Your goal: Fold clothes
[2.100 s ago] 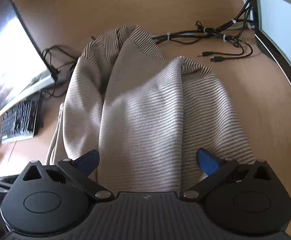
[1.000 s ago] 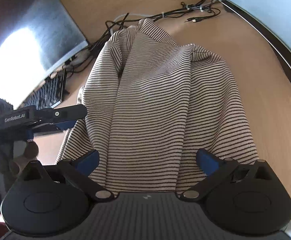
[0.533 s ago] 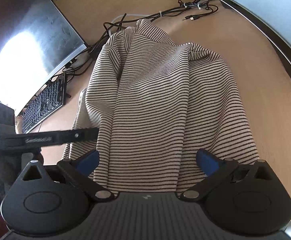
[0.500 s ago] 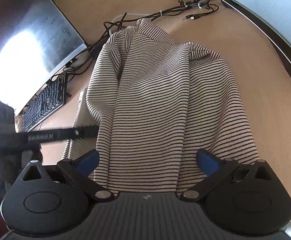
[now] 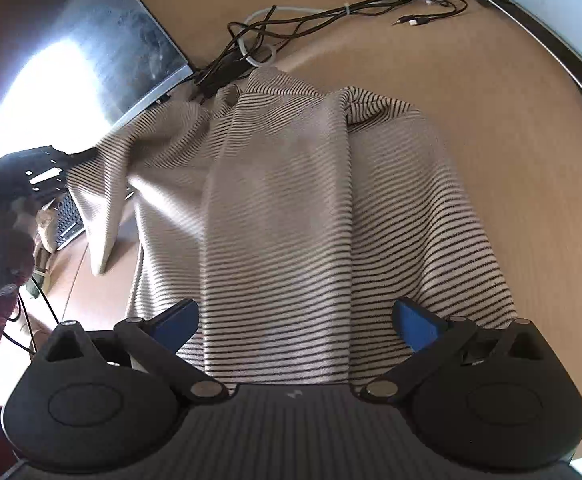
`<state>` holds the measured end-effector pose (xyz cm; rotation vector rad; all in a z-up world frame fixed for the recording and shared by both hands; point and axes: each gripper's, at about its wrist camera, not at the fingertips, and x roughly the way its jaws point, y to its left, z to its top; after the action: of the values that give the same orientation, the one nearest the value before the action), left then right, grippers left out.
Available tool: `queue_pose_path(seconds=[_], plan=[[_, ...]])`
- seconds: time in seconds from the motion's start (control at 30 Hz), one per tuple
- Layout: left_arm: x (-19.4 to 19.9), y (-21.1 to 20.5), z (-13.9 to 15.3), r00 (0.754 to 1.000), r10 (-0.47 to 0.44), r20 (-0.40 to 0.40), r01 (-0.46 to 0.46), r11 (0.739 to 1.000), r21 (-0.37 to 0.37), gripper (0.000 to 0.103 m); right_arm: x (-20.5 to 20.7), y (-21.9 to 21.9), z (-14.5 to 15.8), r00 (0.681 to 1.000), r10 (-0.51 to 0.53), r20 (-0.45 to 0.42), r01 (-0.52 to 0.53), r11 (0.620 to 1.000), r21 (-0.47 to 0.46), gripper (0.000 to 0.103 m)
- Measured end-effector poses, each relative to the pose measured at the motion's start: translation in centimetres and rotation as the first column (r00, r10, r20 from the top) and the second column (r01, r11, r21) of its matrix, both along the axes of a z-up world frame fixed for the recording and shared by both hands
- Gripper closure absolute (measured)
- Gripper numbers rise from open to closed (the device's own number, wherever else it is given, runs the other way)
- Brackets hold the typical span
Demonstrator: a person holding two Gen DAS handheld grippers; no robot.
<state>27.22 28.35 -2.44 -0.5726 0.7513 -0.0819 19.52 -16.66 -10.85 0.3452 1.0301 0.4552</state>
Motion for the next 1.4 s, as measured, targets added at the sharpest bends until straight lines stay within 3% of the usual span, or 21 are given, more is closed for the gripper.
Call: queue_pose_path(seconds=[0.03,0.1,0.17,0.23,0.37,0.43,0.57,0.63,0.73,0.8,0.83,0.87,1.0,1.03,1.1,1.17,1.2,1.27,1.3,1.37,1.4], plan=[[0.3,0.5,-0.9,1.000,0.001,-0.026,-0.002,1.000,-0.013,0.092,0.0,0.7,0.1,1.000,0.002,0.003,-0.002,1.000,-0.024,0.000],[0.3,1.6,-2.2,0.998,0.010,-0.068,-0.015,0.997,-0.072,0.079,-0.3,2.4,0.2,1.000,0.016,0.017,-0.014,0.992,-0.125,0.000],[-0.2,2.8,-3.0,0.996,0.029,-0.085,-0.039,0.991,-0.125,0.054,-0.5,4.2,0.2,0.999,0.034,0.029,-0.027,0.973,-0.230,0.000],[-1.2,3.8,-3.0,0.994,0.064,-0.083,-0.075,0.988,-0.132,0.043,-0.8,6.0,0.0,0.998,0.058,0.040,-0.041,0.941,-0.336,0.000],[-3.3,5.6,-1.6,0.994,0.101,-0.043,-0.104,0.992,-0.076,0.029,-0.8,7.2,-0.3,0.996,0.070,0.050,-0.042,0.906,-0.420,0.000],[-4.1,5.7,-0.5,0.996,0.085,-0.011,-0.085,0.996,-0.030,0.023,-0.4,6.8,0.0,0.998,0.062,0.027,-0.046,0.916,-0.399,0.000],[-4.9,3.1,0.9,0.999,-0.033,0.040,0.029,0.995,0.093,0.010,1.2,6.0,1.5,1.000,-0.007,-0.003,0.006,0.937,-0.350,0.000],[-5.0,1.3,1.0,0.993,-0.107,0.053,0.098,0.984,0.149,0.009,1.7,6.4,3.2,0.999,-0.015,0.052,0.033,0.930,-0.366,0.000],[-5.1,-1.6,0.8,0.979,-0.195,0.057,0.176,0.954,0.243,0.008,2.7,8.7,5.5,0.978,0.047,0.203,0.050,0.894,-0.446,0.001],[-5.1,-3.2,0.5,0.973,-0.222,0.056,0.199,0.940,0.277,0.008,4.0,11.0,6.0,0.958,0.096,0.269,0.047,0.876,-0.481,0.028],[-4.9,-3.8,0.4,0.971,-0.232,0.060,0.205,0.935,0.291,0.008,4.9,12.2,5.9,0.950,0.119,0.287,0.040,0.868,-0.494,0.035],[-4.8,-4.4,0.2,0.969,-0.237,0.063,0.207,0.929,0.307,0.008,5.9,13.4,5.5,0.948,0.134,0.289,0.032,0.862,-0.506,0.043],[-3.1,-6.8,-0.3,0.970,-0.242,0.038,0.209,0.900,0.383,0.013,9.3,17.6,2.6,0.947,0.211,0.242,-0.039,0.824,-0.565,0.043],[-2.4,-7.5,-0.6,0.967,-0.256,0.022,0.224,0.884,0.410,0.014,9.8,18.1,1.7,0.944,0.243,0.223,-0.065,0.800,-0.596,0.044],[-1.0,-9.0,-1.5,0.961,-0.278,-0.016,0.250,0.836,0.488,0.017,10.1,18.1,1.1,0.917,0.335,0.215,-0.111,0.735,-0.669,0.056],[0.3,-10.1,-2.5,0.955,-0.288,-0.066,0.277,0.793,0.542,0.029,10.1,17.4,1.3,0.869,0.444,0.219,-0.144,0.650,-0.746,0.072],[0.9,-10.4,-3.0,0.953,-0.290,-0.089,0.289,0.777,0.559,0.033,10.0,17.0,1.3,0.841,0.496,0.215,-0.157,0.604,-0.781,0.091],[1.8,-10.4,-3.8,0.951,-0.288,-0.113,0.299,0.766,0.569,0.050,10.2,15.3,1.6,0.794,0.570,0.212,-0.122,0.490,-0.863,0.098],[2.3,-10.3,-4.0,0.952,-0.281,-0.119,0.297,0.763,0.575,0.057,11.1,13.9,1.8,0.808,0.548,0.217,-0.090,0.478,-0.874,0.098],[3.4,-10.0,-4.2,0.961,-0.249,-0.122,0.272,0.758,0.593,0.082,12.8,11.0,2.1,0.834,0.502,0.229,-0.026,0.450,-0.893,0.098],[4.0,-9.9,-4.3,0.966,-0.227,-0.122,0.254,0.755,0.605,0.084,13.7,9.6,2.3,0.846,0.478,0.235,0.005,0.434,-0.901,0.098]])
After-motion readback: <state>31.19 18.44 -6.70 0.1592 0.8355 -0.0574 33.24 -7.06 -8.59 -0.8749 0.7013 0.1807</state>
